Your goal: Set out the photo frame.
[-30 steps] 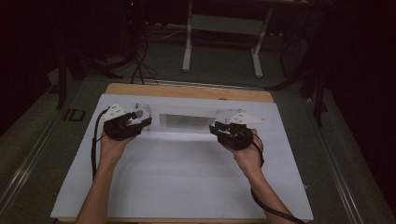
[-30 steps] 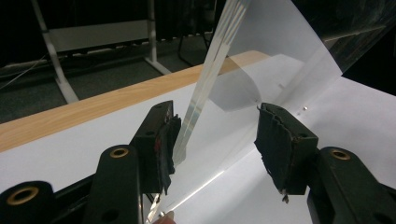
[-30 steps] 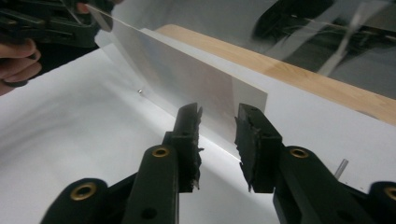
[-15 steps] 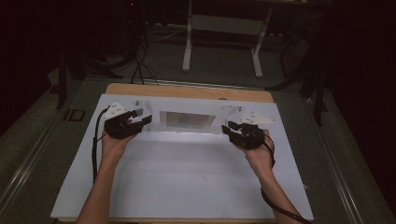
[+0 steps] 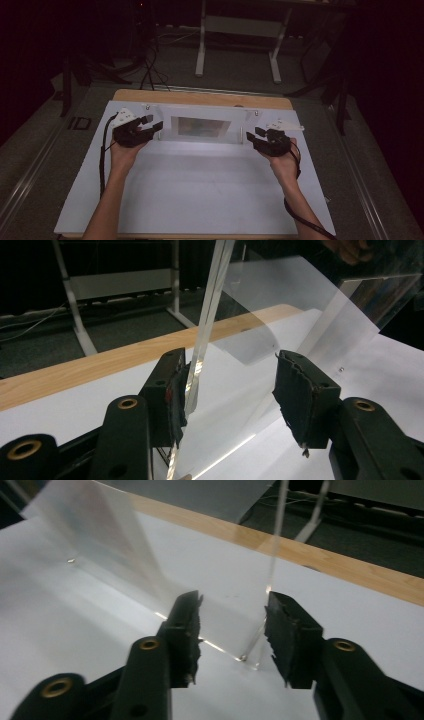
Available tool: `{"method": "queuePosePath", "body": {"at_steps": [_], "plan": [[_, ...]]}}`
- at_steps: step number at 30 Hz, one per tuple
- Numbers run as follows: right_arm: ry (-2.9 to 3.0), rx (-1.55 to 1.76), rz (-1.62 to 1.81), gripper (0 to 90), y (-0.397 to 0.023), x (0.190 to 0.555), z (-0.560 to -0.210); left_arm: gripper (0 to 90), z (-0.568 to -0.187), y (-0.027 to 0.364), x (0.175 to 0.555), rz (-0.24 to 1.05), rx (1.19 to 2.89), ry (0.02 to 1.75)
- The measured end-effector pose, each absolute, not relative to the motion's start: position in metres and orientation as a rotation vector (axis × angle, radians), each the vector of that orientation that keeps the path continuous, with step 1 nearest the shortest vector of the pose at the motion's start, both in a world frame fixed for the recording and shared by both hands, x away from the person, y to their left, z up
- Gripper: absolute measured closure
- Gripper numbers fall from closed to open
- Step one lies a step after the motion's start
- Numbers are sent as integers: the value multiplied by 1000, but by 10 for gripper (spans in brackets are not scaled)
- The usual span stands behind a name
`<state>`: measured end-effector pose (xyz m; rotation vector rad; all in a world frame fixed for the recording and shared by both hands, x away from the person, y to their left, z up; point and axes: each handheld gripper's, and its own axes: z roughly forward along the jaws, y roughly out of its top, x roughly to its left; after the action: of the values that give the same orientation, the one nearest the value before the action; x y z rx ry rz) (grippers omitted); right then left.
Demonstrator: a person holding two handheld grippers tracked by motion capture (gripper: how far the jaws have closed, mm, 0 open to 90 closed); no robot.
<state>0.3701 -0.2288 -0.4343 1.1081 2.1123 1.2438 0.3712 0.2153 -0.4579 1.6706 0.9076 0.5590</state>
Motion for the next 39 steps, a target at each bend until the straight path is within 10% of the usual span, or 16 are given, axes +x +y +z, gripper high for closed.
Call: {"method": "queuePosePath", "body": {"at_steps": [39], "plan": [[2068, 1081, 1256, 498, -211, 412, -456, 483, -461, 202, 393, 598, 1748, 1057]]}}
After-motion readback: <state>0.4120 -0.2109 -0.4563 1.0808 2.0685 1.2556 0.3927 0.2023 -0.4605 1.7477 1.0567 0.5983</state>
